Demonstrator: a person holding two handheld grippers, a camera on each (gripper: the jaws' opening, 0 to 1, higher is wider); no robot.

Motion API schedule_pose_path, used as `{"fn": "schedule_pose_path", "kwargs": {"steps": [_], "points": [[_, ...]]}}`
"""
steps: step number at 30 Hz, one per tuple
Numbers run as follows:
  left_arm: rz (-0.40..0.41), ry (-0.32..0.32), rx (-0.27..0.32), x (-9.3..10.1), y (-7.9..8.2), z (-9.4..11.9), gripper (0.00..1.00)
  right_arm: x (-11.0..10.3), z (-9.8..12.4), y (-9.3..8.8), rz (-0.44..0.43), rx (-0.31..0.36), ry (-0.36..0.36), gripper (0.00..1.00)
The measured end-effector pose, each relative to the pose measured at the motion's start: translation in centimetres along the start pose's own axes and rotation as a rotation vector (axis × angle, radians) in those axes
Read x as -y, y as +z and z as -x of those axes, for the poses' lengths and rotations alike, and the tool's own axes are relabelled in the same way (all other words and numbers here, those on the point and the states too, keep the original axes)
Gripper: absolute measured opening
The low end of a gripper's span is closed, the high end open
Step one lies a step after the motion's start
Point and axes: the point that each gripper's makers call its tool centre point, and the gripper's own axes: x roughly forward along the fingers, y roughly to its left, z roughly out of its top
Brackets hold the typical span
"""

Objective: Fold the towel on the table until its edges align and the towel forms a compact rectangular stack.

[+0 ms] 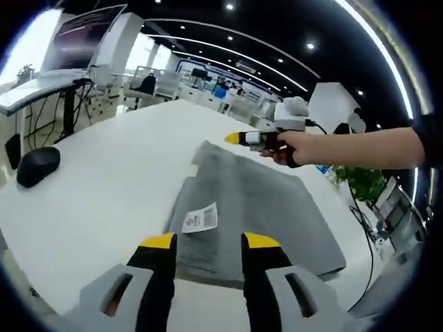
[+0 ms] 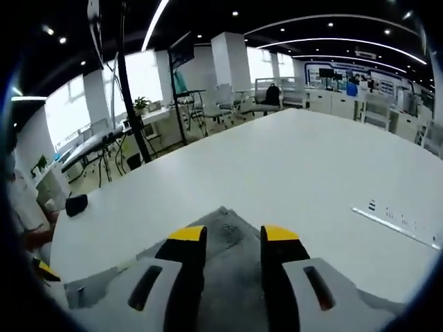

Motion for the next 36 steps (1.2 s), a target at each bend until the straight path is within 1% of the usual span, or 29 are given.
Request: {"fn": "schedule_pose_path", "kwargs": {"steps": [2, 4, 9, 12, 14, 15, 18, 19, 22, 24, 25, 26, 27, 28, 30, 31, 35, 36], "points": [[-0.009, -0.022, -0.014, 1.3, 0.1, 0.1, 0.42, -0.1, 1.0, 0.5, 0.013, -0.006, 0.012, 0.32], [-0.024, -0.049, -0.011, 2.6, 0.3, 0.2, 0.47, 0.1, 1.6, 0.5, 0.018, -0.012, 0.019, 0.33], [-0.097, -0.115, -0.019, 5.9, 0.6, 0.6, 0.55, 0.8, 4.6, 0.3, 0.038, -0.031, 0.039, 0.34], [-0.139, -0.165, -0.020, 7.9, 0.9, 0.8, 0.56, 1.0, 6.1, 0.6, 0.049, -0.039, 0.041, 0.35], [-0.179, -0.191, -0.027, 9.1, 1.0, 0.9, 0.57, 1.3, 6.7, 0.1, 0.039, -0.046, 0.044, 0.35], [-0.196, -0.205, -0.029, 9.6, 1.0, 1.0, 0.56, 1.5, 7.7, 0.0, 0.042, -0.045, 0.042, 0.35], [-0.230, -0.233, -0.030, 11.0, 1.1, 1.2, 0.57, 1.9, 8.7, -0.1, 0.048, -0.041, 0.039, 0.35], [-0.256, -0.249, -0.032, 11.7, 1.0, 1.3, 0.57, 2.3, 9.7, -0.3, 0.049, -0.033, 0.035, 0.35], [-0.260, -0.273, -0.035, 13.2, 0.6, 1.5, 0.57, 3.3, 11.0, -0.8, 0.050, -0.038, 0.026, 0.35], [-0.273, -0.287, -0.043, 14.1, 0.2, 1.6, 0.57, 4.0, 12.4, -1.3, 0.052, -0.045, 0.017, 0.35], [-0.275, -0.289, -0.044, 14.3, 0.1, 1.7, 0.57, 4.5, 13.2, -1.7, 0.047, -0.044, 0.009, 0.35], [-0.298, -0.304, -0.049, 15.2, -0.2, 1.8, 0.57, 4.7, 13.7, -1.8, 0.044, -0.041, 0.005, 0.35], [-0.307, -0.313, -0.056, 15.6, -0.4, 1.8, 0.57, 4.9, 14.4, -1.7, 0.044, -0.039, 0.004, 0.35], [-0.317, -0.326, -0.068, 16.4, -0.8, 1.9, 0.57, 5.0, 14.6, -1.7, 0.044, -0.038, 0.001, 0.35], [-0.337, -0.342, -0.077, 17.4, -1.2, 1.9, 0.57, 5.7, 15.7, -2.4, 0.044, -0.040, -0.006, 0.35], [-0.354, -0.353, -0.088, 18.3, -1.6, 1.9, 0.57, 6.1, 16.3, -2.7, 0.044, -0.046, -0.010, 0.35], [-0.400, -0.390, -0.108, 20.8, -2.4, 1.5, 0.56, 7.6, 18.2, -2.9, 0.033, -0.042, -0.022, 0.35], [-0.411, -0.414, -0.126, 21.7, -2.9, 1.4, 0.55, 7.9, 18.8, -3.2, 0.029, -0.040, -0.025, 0.35]]}}
